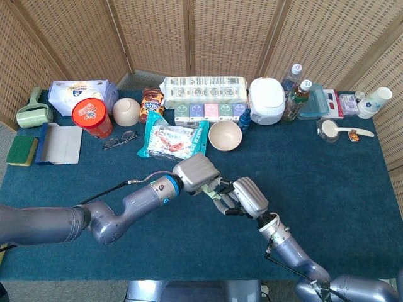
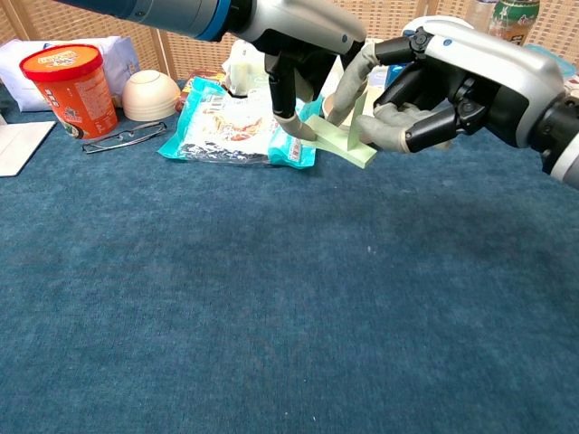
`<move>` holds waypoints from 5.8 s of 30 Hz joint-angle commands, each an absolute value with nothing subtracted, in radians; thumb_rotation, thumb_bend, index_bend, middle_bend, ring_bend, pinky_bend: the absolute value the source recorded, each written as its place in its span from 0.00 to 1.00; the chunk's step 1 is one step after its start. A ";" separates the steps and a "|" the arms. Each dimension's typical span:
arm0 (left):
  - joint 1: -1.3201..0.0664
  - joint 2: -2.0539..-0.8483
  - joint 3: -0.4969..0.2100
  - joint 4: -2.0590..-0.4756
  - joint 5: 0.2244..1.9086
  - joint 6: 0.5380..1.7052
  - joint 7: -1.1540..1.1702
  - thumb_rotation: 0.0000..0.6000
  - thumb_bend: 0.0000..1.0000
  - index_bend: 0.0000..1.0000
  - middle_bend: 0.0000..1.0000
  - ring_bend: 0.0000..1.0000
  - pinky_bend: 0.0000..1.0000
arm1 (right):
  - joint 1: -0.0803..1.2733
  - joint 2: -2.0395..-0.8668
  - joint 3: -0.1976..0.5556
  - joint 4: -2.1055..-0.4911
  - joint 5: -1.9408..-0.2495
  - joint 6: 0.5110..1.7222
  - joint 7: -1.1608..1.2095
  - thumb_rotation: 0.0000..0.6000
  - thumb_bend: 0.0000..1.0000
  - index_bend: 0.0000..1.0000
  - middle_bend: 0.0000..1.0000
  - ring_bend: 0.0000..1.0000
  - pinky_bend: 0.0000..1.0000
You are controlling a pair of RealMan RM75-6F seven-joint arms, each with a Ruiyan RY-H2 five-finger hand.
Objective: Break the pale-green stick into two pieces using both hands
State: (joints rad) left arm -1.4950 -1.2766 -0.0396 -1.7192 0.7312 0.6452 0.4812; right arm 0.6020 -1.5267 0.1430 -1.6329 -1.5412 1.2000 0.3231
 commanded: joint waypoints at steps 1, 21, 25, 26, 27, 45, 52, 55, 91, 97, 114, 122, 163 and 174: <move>-1.495 -1.276 -0.040 -1.719 0.731 0.645 0.479 1.00 0.39 0.66 1.00 1.00 1.00 | 0.602 -1.527 0.143 -1.633 -1.543 1.201 0.322 1.00 0.48 0.46 0.92 1.00 0.86; -1.490 -1.263 -0.033 -1.735 0.747 0.648 0.474 1.00 0.39 0.65 1.00 1.00 1.00 | 0.597 -1.525 0.143 -1.621 -1.539 1.208 0.330 1.00 0.49 0.48 0.92 1.00 0.86; -1.488 -1.262 -0.032 -1.735 0.750 0.647 0.473 1.00 0.39 0.65 1.00 1.00 1.00 | 0.594 -1.523 0.143 -1.619 -1.538 1.211 0.331 1.00 0.49 0.49 0.92 1.00 0.86; -1.488 -1.263 -0.031 -1.734 0.750 0.647 0.473 1.00 0.39 0.65 1.00 1.00 1.00 | 0.593 -1.523 0.143 -1.619 -1.538 1.212 0.331 1.00 0.49 0.49 0.92 1.00 0.86; -1.488 -1.263 -0.031 -1.734 0.750 0.647 0.473 1.00 0.39 0.65 1.00 1.00 1.00 | 0.593 -1.522 0.142 -1.619 -1.538 1.213 0.331 1.00 0.49 0.50 0.92 1.00 0.86; -1.488 -1.268 -0.032 -1.724 0.746 0.645 0.469 1.00 0.39 0.65 1.00 1.00 1.00 | 0.593 -1.521 0.142 -1.618 -1.537 1.208 0.337 1.00 0.49 0.44 0.92 1.00 0.86; -1.489 -1.274 -0.031 -1.717 0.744 0.644 0.470 1.00 0.39 0.65 1.00 1.00 1.00 | 0.594 -1.525 0.141 -1.617 -1.537 1.207 0.335 1.00 0.49 0.45 0.92 1.00 0.86; -1.490 -1.275 -0.032 -1.715 0.741 0.644 0.469 1.00 0.39 0.65 1.00 1.00 1.00 | 0.594 -1.526 0.141 -1.617 -1.535 1.205 0.333 1.00 0.49 0.45 0.92 1.00 0.86; -1.503 -1.287 -0.027 -1.707 0.715 0.651 0.483 1.00 0.39 0.65 1.00 1.00 1.00 | 0.591 -1.525 0.141 -1.606 -1.532 1.203 0.354 1.00 0.49 0.53 0.93 1.00 0.86; -1.500 -1.287 -0.027 -1.706 0.716 0.657 0.482 1.00 0.39 0.65 1.00 1.00 1.00 | 0.590 -1.523 0.142 -1.606 -1.531 1.204 0.357 1.00 0.49 0.53 0.93 1.00 0.86; -1.499 -1.294 -0.026 -1.701 0.709 0.661 0.489 1.00 0.39 0.65 1.00 1.00 1.00 | 0.591 -1.525 0.141 -1.603 -1.531 1.200 0.355 1.00 0.49 0.57 0.93 1.00 0.86; -1.499 -1.297 -0.024 -1.697 0.706 0.660 0.491 1.00 0.39 0.64 1.00 1.00 1.00 | 0.592 -1.525 0.142 -1.600 -1.529 1.197 0.358 1.00 0.49 0.59 0.93 1.00 0.86; -1.427 -1.273 0.028 -1.679 0.726 0.665 0.465 1.00 0.39 0.67 1.00 1.00 1.00 | 0.565 -1.448 0.133 -1.605 -1.526 1.207 0.433 1.00 0.49 0.69 0.94 1.00 0.86; -1.323 -1.214 0.059 -1.720 0.812 0.727 0.430 1.00 0.39 0.66 1.00 1.00 1.00 | 0.553 -1.388 0.114 -1.551 -1.498 1.163 0.440 1.00 0.49 0.50 0.84 0.87 0.73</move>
